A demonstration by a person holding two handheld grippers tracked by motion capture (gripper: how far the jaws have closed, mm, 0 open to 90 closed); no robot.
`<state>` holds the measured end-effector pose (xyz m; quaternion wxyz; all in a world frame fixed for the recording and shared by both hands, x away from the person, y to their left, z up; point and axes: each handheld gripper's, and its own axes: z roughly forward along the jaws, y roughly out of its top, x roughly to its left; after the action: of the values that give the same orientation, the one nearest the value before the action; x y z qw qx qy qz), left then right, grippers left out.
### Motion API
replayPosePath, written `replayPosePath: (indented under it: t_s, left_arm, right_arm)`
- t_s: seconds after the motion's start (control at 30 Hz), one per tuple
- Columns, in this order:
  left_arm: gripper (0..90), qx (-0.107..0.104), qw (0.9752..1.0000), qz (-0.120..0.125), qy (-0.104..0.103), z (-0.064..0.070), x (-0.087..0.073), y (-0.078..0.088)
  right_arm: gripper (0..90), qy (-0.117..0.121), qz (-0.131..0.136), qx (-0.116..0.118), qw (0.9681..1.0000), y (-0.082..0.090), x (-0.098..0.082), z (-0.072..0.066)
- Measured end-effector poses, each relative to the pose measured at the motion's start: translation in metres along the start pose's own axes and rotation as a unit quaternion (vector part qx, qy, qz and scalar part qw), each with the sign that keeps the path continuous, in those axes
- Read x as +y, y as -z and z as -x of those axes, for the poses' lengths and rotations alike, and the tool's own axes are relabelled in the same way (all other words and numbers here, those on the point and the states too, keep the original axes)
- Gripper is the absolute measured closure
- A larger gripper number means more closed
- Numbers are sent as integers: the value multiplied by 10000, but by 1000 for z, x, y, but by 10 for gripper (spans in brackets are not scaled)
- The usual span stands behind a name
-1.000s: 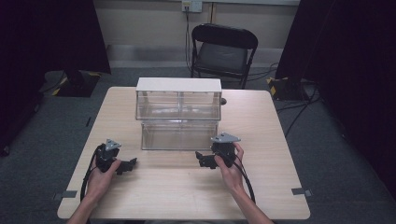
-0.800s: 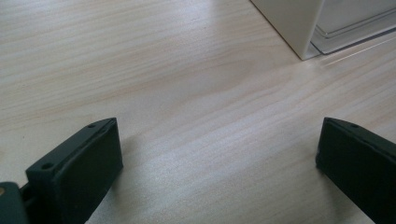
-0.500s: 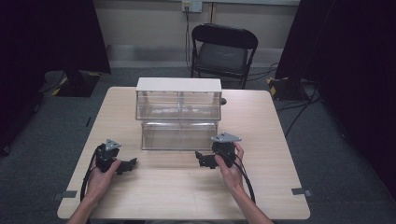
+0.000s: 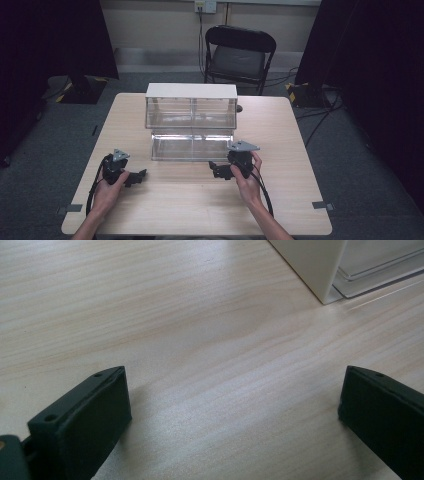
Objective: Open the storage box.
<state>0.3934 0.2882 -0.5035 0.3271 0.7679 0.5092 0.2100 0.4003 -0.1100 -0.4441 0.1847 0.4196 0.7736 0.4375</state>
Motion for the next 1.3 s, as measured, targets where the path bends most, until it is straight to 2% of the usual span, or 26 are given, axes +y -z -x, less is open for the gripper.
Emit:
replayPosePath:
  t_s: [0.43, 0.97, 1.3]
  left_arm:
    - [0, 3, 10000, -2, 2, 0, 0, 0]
    - [0, 4, 10000, -1, 0, 0, 0, 0]
    - [0, 7, 10000, 12, 4, 0, 0, 0]
  right_arm:
    - [0, 9, 118, -21, 9999, 2, 5, 0]
    - [0, -45, 34, -13, 10000, 2, 9, 1]
    - [0, -83, 161, -50, 9998, 4, 12, 2]
